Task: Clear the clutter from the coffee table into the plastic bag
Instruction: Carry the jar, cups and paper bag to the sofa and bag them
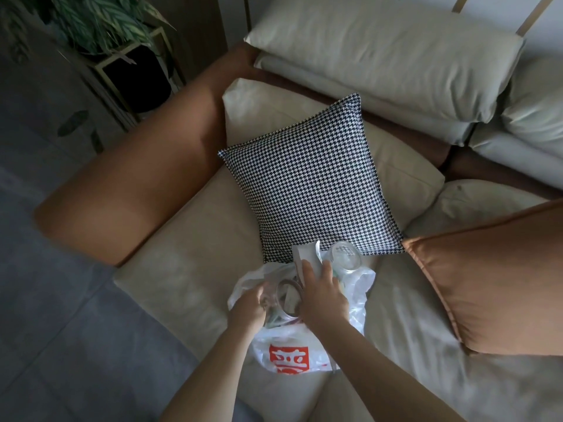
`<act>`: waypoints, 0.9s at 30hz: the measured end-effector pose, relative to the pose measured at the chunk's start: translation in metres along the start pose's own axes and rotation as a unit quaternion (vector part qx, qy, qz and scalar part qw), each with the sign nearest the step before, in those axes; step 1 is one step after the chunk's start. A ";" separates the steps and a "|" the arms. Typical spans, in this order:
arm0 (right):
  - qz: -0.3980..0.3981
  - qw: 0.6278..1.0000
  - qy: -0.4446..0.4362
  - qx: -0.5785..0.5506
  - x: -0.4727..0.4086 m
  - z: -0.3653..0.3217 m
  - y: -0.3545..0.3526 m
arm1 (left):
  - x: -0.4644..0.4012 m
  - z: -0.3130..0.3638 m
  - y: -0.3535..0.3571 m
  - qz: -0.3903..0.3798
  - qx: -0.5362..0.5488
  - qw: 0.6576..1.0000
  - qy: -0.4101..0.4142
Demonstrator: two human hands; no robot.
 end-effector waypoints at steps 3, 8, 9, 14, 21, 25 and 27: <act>0.002 1.000 -0.012 -0.022 -0.005 0.004 -0.009 | 0.001 -0.005 -0.006 0.044 -0.019 0.999 -0.022; 0.024 0.998 -0.058 0.021 -0.012 0.011 -0.024 | -0.008 0.001 -0.012 0.058 -0.053 0.997 0.007; 0.027 0.996 -0.073 0.040 -0.013 0.009 -0.025 | -0.011 0.003 -0.011 0.057 -0.042 0.997 0.012; -0.014 0.977 -0.129 0.168 -0.018 -0.009 -0.025 | -0.014 0.020 -0.001 0.059 0.014 0.997 0.044; 0.005 0.950 -0.196 0.243 -0.021 -0.023 -0.027 | -0.015 0.029 -0.007 0.077 -0.092 0.993 0.021; -0.007 0.950 -0.197 0.241 -0.021 -0.018 -0.020 | -0.013 0.028 -0.015 0.015 -0.088 0.994 -0.061; -0.013 0.954 -0.194 0.228 -0.021 -0.016 -0.020 | -0.013 0.023 -0.016 -0.011 -0.084 0.990 -0.109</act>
Point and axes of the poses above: each hand's wrist, its own x-axis away from the middle knuckle, its own y-axis out of the palm, z = x × y, the point moved 4 cm from there along -x, towards the middle knuckle, and after that the axes turned 1 degree about -x, right-handed, at the moved point
